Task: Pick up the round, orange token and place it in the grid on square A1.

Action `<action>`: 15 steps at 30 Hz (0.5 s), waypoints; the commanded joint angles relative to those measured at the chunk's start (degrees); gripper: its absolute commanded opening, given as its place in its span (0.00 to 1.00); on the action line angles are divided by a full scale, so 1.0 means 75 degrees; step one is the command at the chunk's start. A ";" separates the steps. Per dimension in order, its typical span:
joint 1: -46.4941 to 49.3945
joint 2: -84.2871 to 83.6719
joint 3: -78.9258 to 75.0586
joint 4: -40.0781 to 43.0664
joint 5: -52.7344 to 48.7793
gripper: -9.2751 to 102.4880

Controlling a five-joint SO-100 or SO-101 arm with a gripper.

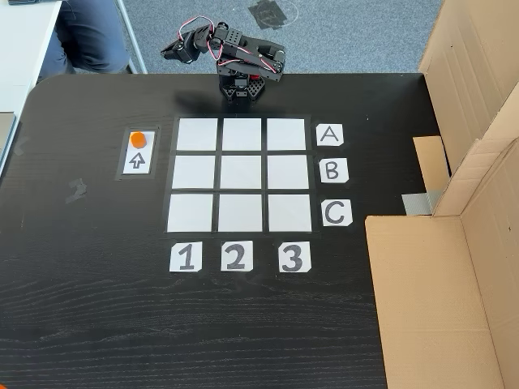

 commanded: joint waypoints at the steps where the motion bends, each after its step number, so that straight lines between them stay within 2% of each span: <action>1: 0.0574 -0.0082 0.0023 -0.0246 -0.0410 0.10; 15: 0.0516 -0.0340 -0.0023 -0.0234 -0.0410 0.12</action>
